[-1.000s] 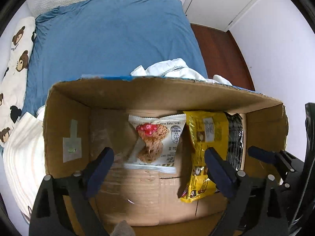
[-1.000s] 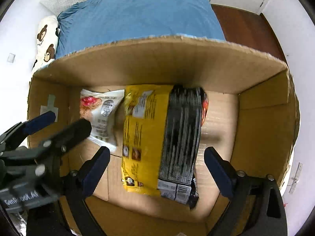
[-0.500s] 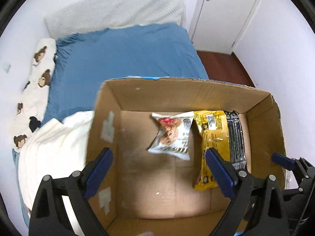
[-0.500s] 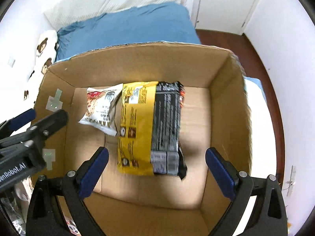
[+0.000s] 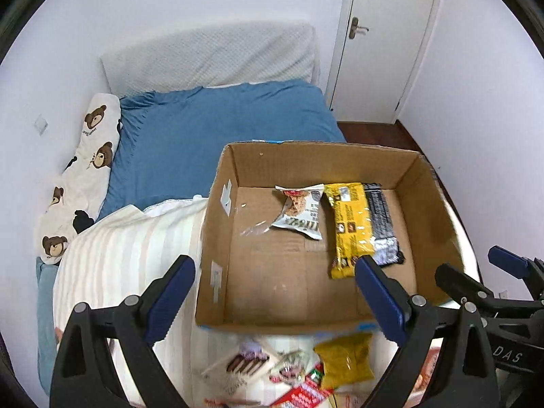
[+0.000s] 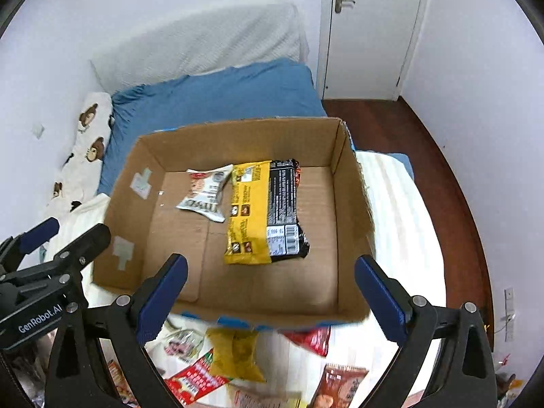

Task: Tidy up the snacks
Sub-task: 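Lower both packets into the box and open both tools, then grasp the panda seed bag with left tool while right grasps fruit candy bag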

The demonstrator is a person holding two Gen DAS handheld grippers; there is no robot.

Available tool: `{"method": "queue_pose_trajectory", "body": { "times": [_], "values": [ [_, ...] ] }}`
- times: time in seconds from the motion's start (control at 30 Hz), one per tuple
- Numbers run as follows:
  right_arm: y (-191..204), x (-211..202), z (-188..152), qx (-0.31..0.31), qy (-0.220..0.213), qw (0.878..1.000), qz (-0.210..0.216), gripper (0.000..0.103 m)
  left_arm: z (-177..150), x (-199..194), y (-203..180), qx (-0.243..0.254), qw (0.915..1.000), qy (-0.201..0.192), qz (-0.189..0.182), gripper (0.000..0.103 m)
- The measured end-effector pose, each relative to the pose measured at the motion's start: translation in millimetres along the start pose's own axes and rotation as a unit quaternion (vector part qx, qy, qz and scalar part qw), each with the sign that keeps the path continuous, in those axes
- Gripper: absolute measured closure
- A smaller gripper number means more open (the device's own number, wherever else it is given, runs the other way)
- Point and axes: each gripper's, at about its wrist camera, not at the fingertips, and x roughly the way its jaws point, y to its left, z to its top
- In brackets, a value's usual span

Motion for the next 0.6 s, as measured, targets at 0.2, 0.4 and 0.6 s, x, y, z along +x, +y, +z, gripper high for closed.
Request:
{"method": "queue_pose_trajectory", "body": {
  "times": [0.2,0.4,0.6],
  "values": [
    [1.9,-46.3,-43.5,0.016,-0.007,1.000,0.024,0.002,-33.0,-37.3,5.9,-0.014,0.9998,-0.012,-0.001,0.007],
    [0.9,-35.9,-102.2,0.041,0.036,0.997,0.054,0.003,-93.2,-54.1,25.2,-0.036,0.9991,0.010,0.018,0.007],
    [-4.6,5.9,-187.5,0.087,0.129,0.983,0.093,0.002,-167.3,-41.4,59.4,-0.079,0.9926,0.082,0.044,0.007]
  ]
}}
